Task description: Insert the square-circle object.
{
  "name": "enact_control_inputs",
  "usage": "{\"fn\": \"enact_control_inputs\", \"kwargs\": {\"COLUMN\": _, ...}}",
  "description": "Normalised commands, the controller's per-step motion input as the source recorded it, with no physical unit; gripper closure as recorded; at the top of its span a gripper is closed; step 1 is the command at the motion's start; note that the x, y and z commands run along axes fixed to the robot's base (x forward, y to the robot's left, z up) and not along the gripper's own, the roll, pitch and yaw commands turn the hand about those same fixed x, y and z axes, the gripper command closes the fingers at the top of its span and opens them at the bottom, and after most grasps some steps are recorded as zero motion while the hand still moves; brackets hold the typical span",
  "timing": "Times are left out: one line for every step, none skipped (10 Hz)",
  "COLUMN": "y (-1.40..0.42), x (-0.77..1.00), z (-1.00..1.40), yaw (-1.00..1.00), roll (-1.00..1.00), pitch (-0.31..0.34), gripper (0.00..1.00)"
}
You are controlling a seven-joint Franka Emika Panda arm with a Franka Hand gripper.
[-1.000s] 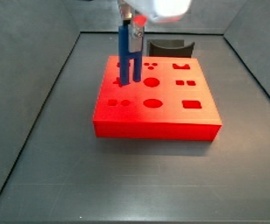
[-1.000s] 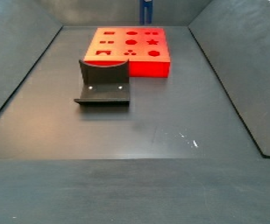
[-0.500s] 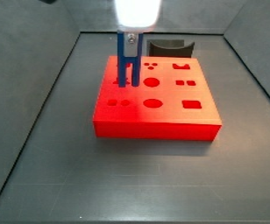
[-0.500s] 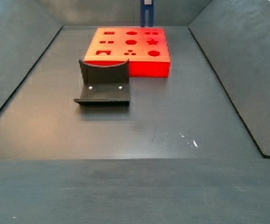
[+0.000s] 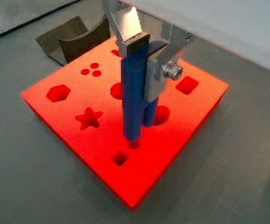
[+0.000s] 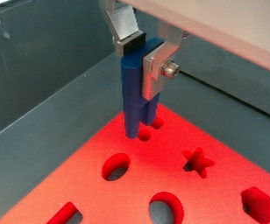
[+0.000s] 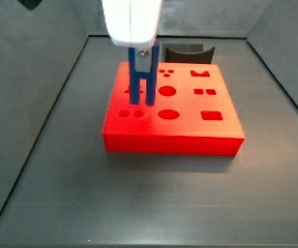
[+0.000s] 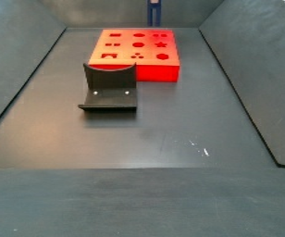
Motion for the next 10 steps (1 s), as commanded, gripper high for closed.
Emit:
{"fn": "enact_control_inputs", "kwargs": {"y": 0.08, "x": -0.49, "z": -0.2, "yaw": 0.0, "roll": 0.14, "pitch": 0.0, "gripper": 1.0}}
{"fn": "enact_control_inputs", "kwargs": {"y": 0.0, "x": -0.48, "z": -0.23, "yaw": 0.0, "roll": 0.02, "pitch": 0.0, "gripper": 1.0}}
{"fn": "enact_control_inputs", "kwargs": {"y": -0.1, "x": -0.29, "z": -0.17, "yaw": 0.0, "roll": 0.0, "pitch": -0.024, "gripper": 1.0}}
{"fn": "enact_control_inputs", "kwargs": {"y": -0.11, "x": -0.15, "z": -0.17, "yaw": 0.01, "roll": 0.0, "pitch": -0.059, "gripper": 1.0}}
{"fn": "enact_control_inputs", "kwargs": {"y": -0.09, "x": 0.22, "z": -0.2, "yaw": 0.0, "roll": 0.0, "pitch": -0.064, "gripper": 1.0}}
{"fn": "enact_control_inputs", "kwargs": {"y": 0.0, "x": 0.33, "z": -0.23, "yaw": 0.0, "roll": 0.0, "pitch": -0.063, "gripper": 1.0}}
{"fn": "enact_control_inputs", "kwargs": {"y": 0.01, "x": 0.13, "z": -0.22, "yaw": 0.0, "roll": 0.0, "pitch": -0.069, "gripper": 1.0}}
{"fn": "enact_control_inputs", "kwargs": {"y": 0.11, "x": 0.0, "z": -0.2, "yaw": 0.02, "roll": 0.0, "pitch": -0.051, "gripper": 1.0}}
{"fn": "enact_control_inputs", "kwargs": {"y": 0.11, "x": -0.26, "z": -0.18, "yaw": 0.0, "roll": 0.0, "pitch": -0.05, "gripper": 1.0}}
{"fn": "enact_control_inputs", "kwargs": {"y": 0.03, "x": -0.35, "z": -0.11, "yaw": 0.01, "roll": 0.0, "pitch": -0.06, "gripper": 1.0}}
